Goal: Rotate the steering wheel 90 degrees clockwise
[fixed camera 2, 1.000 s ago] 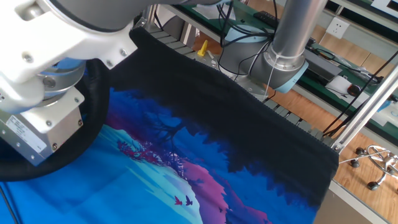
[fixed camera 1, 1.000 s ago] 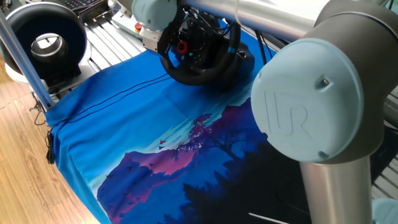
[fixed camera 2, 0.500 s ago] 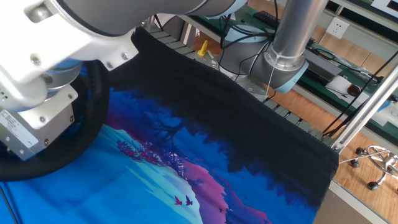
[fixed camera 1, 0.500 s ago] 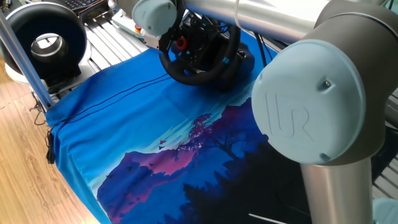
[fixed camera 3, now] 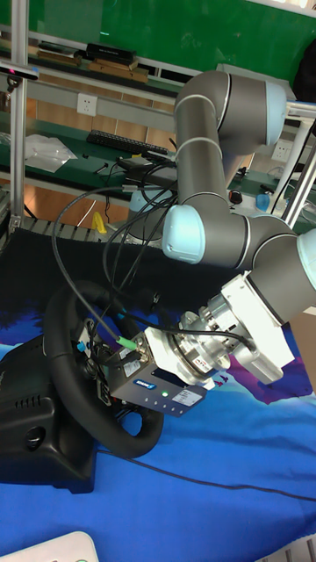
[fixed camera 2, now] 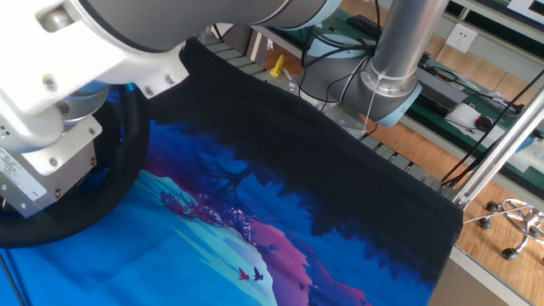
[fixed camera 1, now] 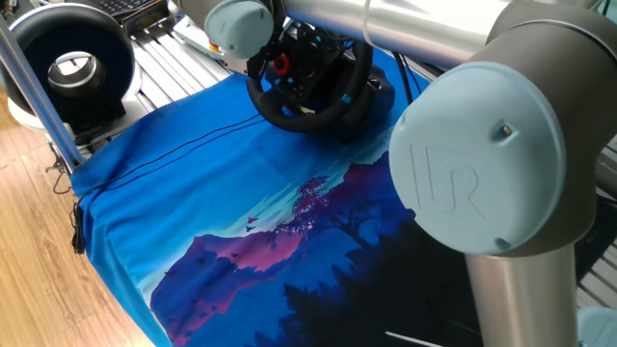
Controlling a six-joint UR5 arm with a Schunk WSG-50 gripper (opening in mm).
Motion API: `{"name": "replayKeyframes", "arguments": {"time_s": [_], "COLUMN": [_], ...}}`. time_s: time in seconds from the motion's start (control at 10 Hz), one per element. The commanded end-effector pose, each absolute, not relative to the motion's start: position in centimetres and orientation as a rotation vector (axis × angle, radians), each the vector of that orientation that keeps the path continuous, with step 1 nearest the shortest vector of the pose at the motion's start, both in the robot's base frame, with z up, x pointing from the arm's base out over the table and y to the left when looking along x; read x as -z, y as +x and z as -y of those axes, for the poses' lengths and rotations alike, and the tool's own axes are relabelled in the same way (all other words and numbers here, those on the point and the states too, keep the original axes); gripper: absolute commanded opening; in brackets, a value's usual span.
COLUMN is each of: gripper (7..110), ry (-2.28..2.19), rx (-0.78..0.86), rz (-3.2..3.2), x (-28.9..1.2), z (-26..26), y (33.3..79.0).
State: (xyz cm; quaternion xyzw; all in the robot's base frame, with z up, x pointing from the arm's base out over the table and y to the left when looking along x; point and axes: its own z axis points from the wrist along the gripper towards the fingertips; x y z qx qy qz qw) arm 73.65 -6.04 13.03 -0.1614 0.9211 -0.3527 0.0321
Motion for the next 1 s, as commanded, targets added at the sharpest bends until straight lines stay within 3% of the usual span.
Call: {"name": "replayKeyframes", "arguments": {"time_s": [0.0, 0.9], "gripper": [7, 7], "ry": [-0.489, -0.479], "rx": [1.12, 1.129], "rz": [-2.834, -2.848], "x": [-13.31, -13.15], "z": [6.65, 6.72], "y": [73.57, 73.33]}}
